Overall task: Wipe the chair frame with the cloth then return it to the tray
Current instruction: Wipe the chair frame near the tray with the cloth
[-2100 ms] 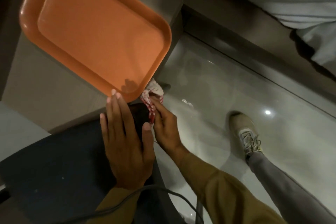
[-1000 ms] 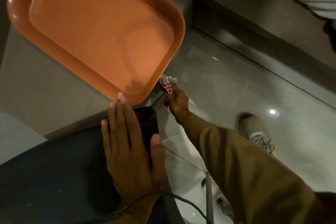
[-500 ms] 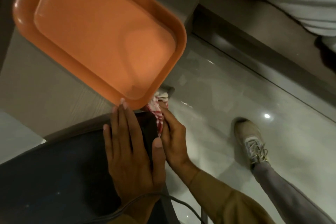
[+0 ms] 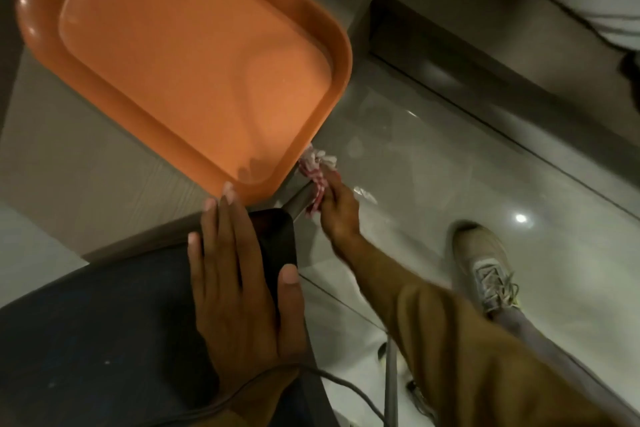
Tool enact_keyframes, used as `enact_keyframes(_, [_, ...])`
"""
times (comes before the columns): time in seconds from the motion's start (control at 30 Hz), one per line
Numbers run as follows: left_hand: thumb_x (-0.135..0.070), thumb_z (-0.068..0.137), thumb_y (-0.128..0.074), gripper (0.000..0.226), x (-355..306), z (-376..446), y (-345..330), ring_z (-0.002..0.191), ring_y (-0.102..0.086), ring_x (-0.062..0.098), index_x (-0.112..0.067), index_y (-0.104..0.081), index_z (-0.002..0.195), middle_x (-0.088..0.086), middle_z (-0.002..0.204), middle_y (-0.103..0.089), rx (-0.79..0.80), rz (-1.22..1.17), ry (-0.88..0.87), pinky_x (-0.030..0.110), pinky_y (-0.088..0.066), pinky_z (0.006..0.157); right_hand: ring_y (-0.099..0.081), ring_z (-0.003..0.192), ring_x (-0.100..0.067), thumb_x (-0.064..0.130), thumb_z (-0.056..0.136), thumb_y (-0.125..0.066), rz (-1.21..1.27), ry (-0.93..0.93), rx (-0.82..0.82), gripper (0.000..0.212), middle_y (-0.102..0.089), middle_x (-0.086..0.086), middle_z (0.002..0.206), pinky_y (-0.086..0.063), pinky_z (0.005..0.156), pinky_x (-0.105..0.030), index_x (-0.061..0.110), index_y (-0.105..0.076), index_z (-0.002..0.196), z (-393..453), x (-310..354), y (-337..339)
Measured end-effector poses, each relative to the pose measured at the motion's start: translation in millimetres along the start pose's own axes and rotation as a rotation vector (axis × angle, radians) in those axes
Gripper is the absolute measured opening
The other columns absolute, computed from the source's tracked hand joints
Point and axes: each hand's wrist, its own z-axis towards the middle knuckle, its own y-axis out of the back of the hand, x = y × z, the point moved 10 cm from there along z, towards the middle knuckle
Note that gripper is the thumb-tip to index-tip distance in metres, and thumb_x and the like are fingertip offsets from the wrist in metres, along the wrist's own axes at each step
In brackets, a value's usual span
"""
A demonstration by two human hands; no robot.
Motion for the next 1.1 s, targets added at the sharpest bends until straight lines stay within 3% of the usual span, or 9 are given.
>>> enact_keyframes(0.2, [-0.045,0.114,-0.018,0.071,2,1,0,0.169,-0.024,0.029,-0.001,-0.024,0.169,0.016,0.178,-0.031,-0.003,0.022,0.009,0.049,-0.018,0.14,-0.059,0.138,0.005,-0.003,0.112,-0.042,0.097,0.282,0.088,0.046,-0.066,0.01,0.15,-0.049,0.114,-0.013,0.019,-0.063,0.146,-113,36,-8])
enact_keyframes(0.3, [-0.045,0.114,-0.019,0.07,2,1,-1,0.169,-0.024,0.03,-0.003,-0.021,0.17,0.016,0.178,-0.031,-0.004,0.018,-0.001,0.051,-0.02,0.139,-0.061,0.134,0.004,-0.008,0.107,-0.045,0.113,0.181,0.07,0.046,-0.065,-0.009,0.151,-0.047,0.115,-0.013,0.007,-0.06,0.147,-97,25,-6])
enact_keyframes(0.37, [-0.045,0.114,-0.019,0.071,3,1,-3,0.168,-0.025,0.032,-0.002,-0.021,0.17,0.017,0.178,-0.031,-0.006,0.008,-0.001,0.052,-0.019,0.139,-0.06,0.138,-0.012,-0.017,0.102,-0.044,0.097,0.149,0.044,0.048,-0.061,-0.02,0.152,-0.044,0.122,-0.027,-0.005,-0.058,0.146,-70,17,-4])
enact_keyframes(0.57, [-0.049,0.113,-0.013,0.073,5,2,-4,0.168,-0.022,0.027,-0.004,-0.024,0.169,0.015,0.177,-0.032,-0.01,-0.008,0.006,0.043,-0.012,0.141,-0.061,0.136,-0.043,-0.003,0.108,-0.047,0.051,-0.1,0.054,0.04,-0.065,-0.025,0.144,-0.052,0.117,-0.051,0.002,-0.06,0.146,22,-19,-8])
enact_keyframes(0.7, [-0.047,0.112,-0.019,0.073,4,1,-3,0.169,-0.022,0.027,-0.002,-0.027,0.169,0.013,0.178,-0.03,0.005,-0.044,0.001,0.044,-0.013,0.141,-0.063,0.136,-0.03,0.012,0.112,-0.05,0.213,-0.25,-0.036,0.038,-0.065,-0.013,0.15,-0.058,0.111,-0.035,0.016,-0.062,0.148,9,-14,-8])
enact_keyframes(0.77, [-0.043,0.11,-0.027,0.072,2,1,0,0.169,-0.024,0.029,0.0,-0.027,0.168,0.014,0.178,-0.031,0.01,-0.043,-0.006,0.048,-0.017,0.14,-0.062,0.138,-0.019,0.001,0.111,-0.043,0.153,-0.126,0.043,0.046,-0.066,-0.001,0.15,-0.051,0.12,-0.04,0.02,-0.059,0.151,-40,8,-7])
enact_keyframes(0.83, [-0.042,0.111,-0.027,0.071,2,1,0,0.167,-0.028,0.032,0.0,-0.027,0.168,0.016,0.176,-0.032,0.011,-0.017,-0.003,0.05,-0.02,0.138,-0.061,0.137,0.0,0.001,0.111,-0.042,0.081,0.067,0.093,0.047,-0.068,0.018,0.145,-0.049,0.118,-0.026,0.021,-0.06,0.15,-90,31,-3])
enact_keyframes(0.93, [-0.049,0.114,-0.019,0.073,1,4,0,0.166,-0.029,0.033,-0.001,-0.027,0.168,0.018,0.176,-0.034,0.01,-0.004,0.013,0.047,-0.016,0.14,-0.061,0.14,-0.003,-0.004,0.111,-0.041,0.01,0.264,0.105,0.045,-0.068,0.006,0.149,-0.051,0.115,-0.02,0.014,-0.062,0.147,-122,53,-5])
enact_keyframes(1.1, [-0.049,0.113,-0.018,0.074,2,3,0,0.167,-0.03,0.034,-0.001,-0.026,0.169,0.019,0.177,-0.034,-0.012,-0.013,0.004,0.047,-0.017,0.14,-0.058,0.14,-0.008,-0.025,0.099,-0.042,0.107,0.118,0.052,0.056,-0.06,-0.01,0.153,-0.043,0.124,-0.024,-0.001,-0.058,0.147,-74,30,-4])
